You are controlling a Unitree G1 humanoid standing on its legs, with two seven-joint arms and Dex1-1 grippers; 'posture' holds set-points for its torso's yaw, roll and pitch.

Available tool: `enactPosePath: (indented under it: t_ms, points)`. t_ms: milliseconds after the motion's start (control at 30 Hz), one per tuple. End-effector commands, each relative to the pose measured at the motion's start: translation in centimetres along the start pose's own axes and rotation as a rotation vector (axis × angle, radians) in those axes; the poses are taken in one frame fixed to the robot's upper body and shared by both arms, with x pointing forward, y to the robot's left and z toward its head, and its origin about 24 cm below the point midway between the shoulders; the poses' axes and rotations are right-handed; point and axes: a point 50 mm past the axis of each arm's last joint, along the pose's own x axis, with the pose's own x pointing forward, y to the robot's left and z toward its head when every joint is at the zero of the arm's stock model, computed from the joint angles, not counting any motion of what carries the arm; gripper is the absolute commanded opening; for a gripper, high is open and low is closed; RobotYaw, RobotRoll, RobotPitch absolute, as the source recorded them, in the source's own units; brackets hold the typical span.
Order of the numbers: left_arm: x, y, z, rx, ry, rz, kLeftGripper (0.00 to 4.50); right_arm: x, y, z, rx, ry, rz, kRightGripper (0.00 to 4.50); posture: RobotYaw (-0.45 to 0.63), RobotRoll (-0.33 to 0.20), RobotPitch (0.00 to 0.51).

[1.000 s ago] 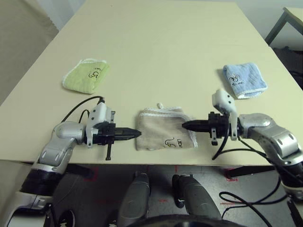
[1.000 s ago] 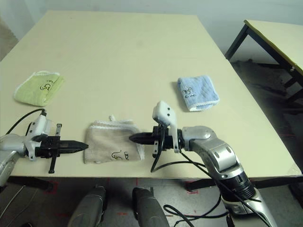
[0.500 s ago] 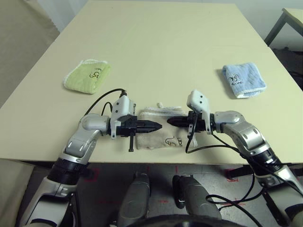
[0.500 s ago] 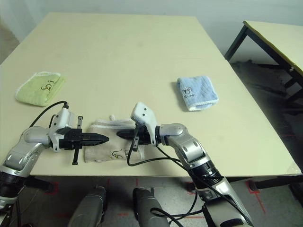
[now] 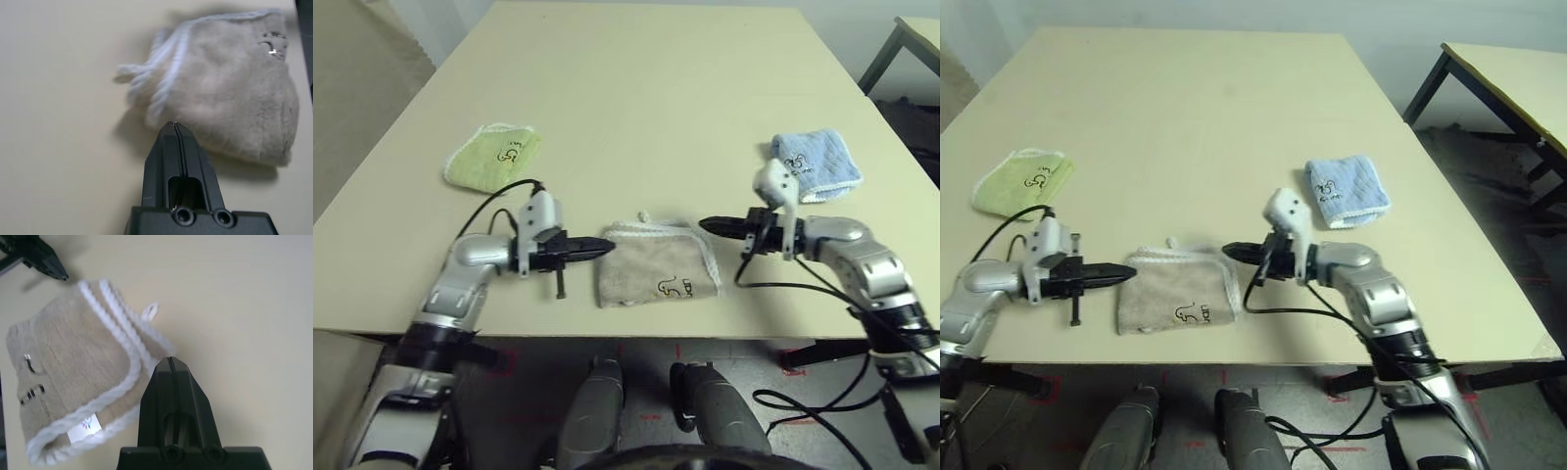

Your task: Fold the towel and set it aside.

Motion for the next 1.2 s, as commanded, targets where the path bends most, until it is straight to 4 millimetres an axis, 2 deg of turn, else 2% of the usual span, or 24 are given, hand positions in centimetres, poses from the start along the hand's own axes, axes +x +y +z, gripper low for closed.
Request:
enactPosePath:
  t_ms: [33, 133, 267, 367, 467, 733, 867, 1033, 1200]
  points:
    - [0.6, 0.6, 1.0, 0.002, -0.049, 0.007, 0.04, 1.4, 0.4, 1.6, -0.013, -0.063, 0.03, 0.0, 0.04, 0.0, 0.135]
    - [2.5, 1.0, 2.0, 0.007, -0.098, -0.003, 0.04, 3.3, 0.9, 1.7, -0.013, -0.08, 0.065, 0.0, 0.04, 0.0, 0.134]
    - [4.9, 1.2, 2.3, 0.006, -0.113, -0.019, 0.04, 5.0, 1.1, 1.2, -0.016, -0.072, 0.075, 0.0, 0.03, 0.0, 0.133]
    - [6.7, 1.0, 1.4, -0.01, -0.07, -0.031, 0.04, 6.3, 1.0, 0.1, -0.005, -0.044, 0.064, 0.0, 0.03, 0.0, 0.132]
    - [7.4, 0.6, 0.2, -0.022, -0.005, -0.055, 0.04, 7.0, 1.0, -1.3, 0.006, -0.017, 0.059, 0.0, 0.03, 0.0, 0.132]
    - [6.4, 0.8, -1.6, -0.045, 0.072, -0.047, 0.04, 5.7, 0.5, -4.3, 0.053, 0.06, 0.029, 0.0, 0.03, 0.0, 0.132]
    - [5.6, 0.9, -2.0, -0.048, 0.09, -0.03, 0.04, 4.5, -0.2, -4.9, 0.061, 0.085, 0.001, 0.0, 0.03, 0.0, 0.13]
    - [4.3, 1.2, -2.0, -0.061, 0.086, 0.014, 0.04, 2.7, -1.3, -4.5, 0.065, 0.081, -0.051, 0.0, 0.03, 0.0, 0.126]
    - [2.7, 1.4, -1.2, -0.052, 0.019, 0.089, 0.04, 0.8, -2.2, -2.1, 0.107, 0.004, -0.082, 0.0, 0.03, 0.0, 0.125]
